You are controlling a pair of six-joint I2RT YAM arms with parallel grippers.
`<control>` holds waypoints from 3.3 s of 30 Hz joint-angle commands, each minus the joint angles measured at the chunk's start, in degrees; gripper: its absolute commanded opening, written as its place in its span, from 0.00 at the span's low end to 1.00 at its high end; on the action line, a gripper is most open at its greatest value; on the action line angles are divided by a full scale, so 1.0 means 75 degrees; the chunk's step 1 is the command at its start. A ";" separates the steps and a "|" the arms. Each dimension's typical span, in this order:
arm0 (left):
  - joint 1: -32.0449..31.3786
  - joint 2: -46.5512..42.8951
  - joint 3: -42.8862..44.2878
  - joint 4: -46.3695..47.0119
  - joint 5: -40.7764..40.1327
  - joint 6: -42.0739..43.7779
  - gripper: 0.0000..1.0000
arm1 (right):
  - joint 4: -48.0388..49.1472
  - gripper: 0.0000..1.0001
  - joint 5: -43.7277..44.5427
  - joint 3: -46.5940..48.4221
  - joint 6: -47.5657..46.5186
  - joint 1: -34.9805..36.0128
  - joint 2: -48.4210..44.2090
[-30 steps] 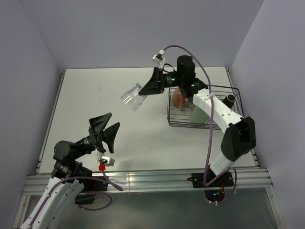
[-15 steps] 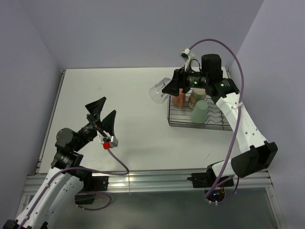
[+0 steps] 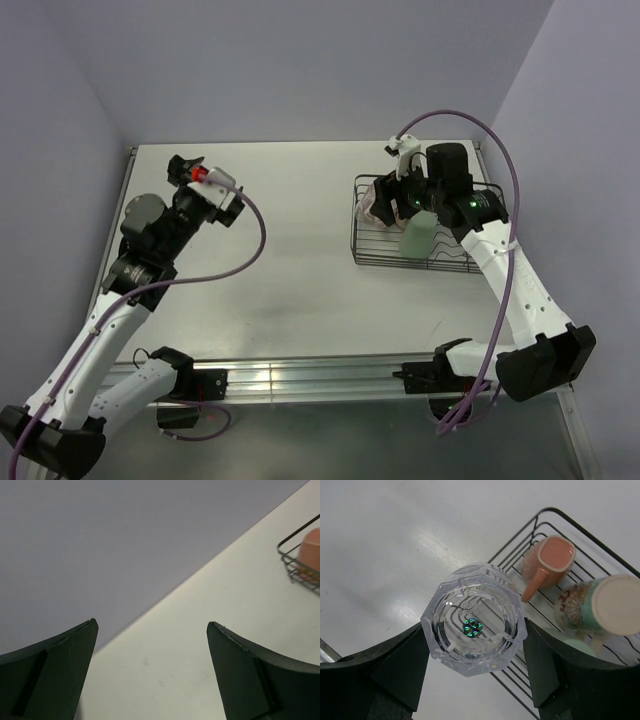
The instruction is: Load the cups into the dish rack
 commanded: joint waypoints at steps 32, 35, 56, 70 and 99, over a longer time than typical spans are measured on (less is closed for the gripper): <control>0.0439 0.1829 0.2078 -0.3116 0.0046 -0.5410 0.99 | 0.1737 0.00 0.1511 -0.1371 -0.0018 0.0233 0.0631; 0.0439 0.1864 0.2090 -0.3139 0.0034 -0.5433 0.99 | 0.1784 0.00 0.1487 -0.1465 0.0028 0.0244 0.0678; 0.0451 0.2157 0.2160 -0.3174 0.0011 -0.5410 0.99 | 0.1819 0.00 0.1370 -0.1934 0.0099 0.0303 0.0842; 0.0463 0.2274 0.2219 -0.3221 -0.0012 -0.5328 0.99 | 0.2007 0.00 0.1370 -0.2239 0.0169 0.0303 0.1088; 0.0474 0.2450 0.2254 -0.3222 -0.0024 -0.5246 0.99 | 0.2511 0.16 0.1581 -0.2777 0.0146 0.0303 0.1463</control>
